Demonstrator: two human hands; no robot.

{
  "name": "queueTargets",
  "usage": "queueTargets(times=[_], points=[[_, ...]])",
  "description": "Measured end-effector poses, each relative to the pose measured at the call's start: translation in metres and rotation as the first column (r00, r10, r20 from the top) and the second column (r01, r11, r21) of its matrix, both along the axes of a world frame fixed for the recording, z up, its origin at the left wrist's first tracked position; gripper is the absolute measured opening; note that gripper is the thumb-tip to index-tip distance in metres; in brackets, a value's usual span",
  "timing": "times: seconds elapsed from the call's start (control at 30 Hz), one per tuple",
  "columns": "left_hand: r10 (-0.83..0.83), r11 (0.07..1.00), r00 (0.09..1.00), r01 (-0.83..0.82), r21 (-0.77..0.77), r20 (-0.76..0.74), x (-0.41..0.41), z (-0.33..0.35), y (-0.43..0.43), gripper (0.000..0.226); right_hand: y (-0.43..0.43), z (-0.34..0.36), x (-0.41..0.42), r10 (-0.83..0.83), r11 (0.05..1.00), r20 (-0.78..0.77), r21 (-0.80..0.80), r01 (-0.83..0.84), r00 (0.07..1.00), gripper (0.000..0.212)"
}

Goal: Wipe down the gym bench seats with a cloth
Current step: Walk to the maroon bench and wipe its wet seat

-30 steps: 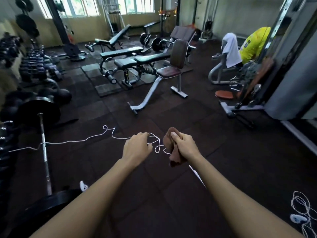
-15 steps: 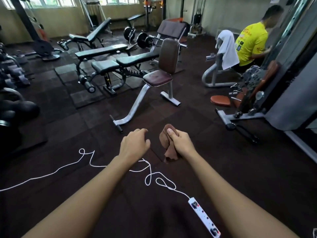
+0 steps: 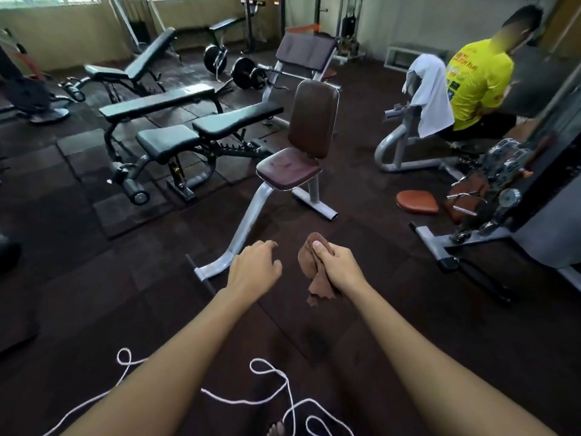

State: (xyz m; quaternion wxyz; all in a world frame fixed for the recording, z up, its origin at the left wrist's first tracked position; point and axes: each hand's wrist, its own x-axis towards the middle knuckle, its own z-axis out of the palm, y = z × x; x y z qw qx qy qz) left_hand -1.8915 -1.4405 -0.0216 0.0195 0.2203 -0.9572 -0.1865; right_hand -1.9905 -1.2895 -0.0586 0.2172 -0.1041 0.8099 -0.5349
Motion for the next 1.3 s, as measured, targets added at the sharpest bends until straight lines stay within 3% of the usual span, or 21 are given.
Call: queueTargets(times=[0.2, 0.4, 0.73, 0.93, 1.13, 1.3], points=[[-0.052, 0.999, 0.999, 0.052, 0.002, 0.015, -0.141, 0.011, -0.104, 0.047, -0.094, 0.005, -0.13, -0.078, 0.995, 0.043, -0.059, 0.08, 0.996, 0.029], [-0.064, 0.998, 0.998, 0.063, 0.015, 0.016, -0.311, -0.021, -0.195, 0.039, -0.181, -0.026, -0.289, -0.108, 0.99, 0.074, -0.085, 0.114, 0.991, 0.02], [-0.022, 0.995, 0.997, 0.014, 0.1, 0.075, -0.6, -0.145, -0.338, 0.033, -0.324, -0.127, -0.587, -0.173, 0.984, 0.145, -0.025, 0.178, 0.974, 0.035], [-0.04, 0.993, 0.989, 0.023, 0.117, 0.144, -0.727, -0.252, -0.414, 0.047, -0.387, -0.225, -0.714, -0.251, 0.968, 0.125, 0.06, 0.245, 0.96, 0.012], [-0.113, 0.988, 0.989, 0.102, 0.115, 0.091, -0.823, -0.376, -0.469, 0.05, -0.434, -0.317, -0.807, -0.339, 0.919, -0.074, 0.189, 0.347, 0.938, 0.028], [-0.063, 0.998, 0.997, 0.062, 0.015, 0.046, -0.865, -0.455, -0.509, 0.061, -0.46, -0.392, -0.852, -0.236, 0.913, -0.241, 0.277, 0.3, 0.941, 0.028]])
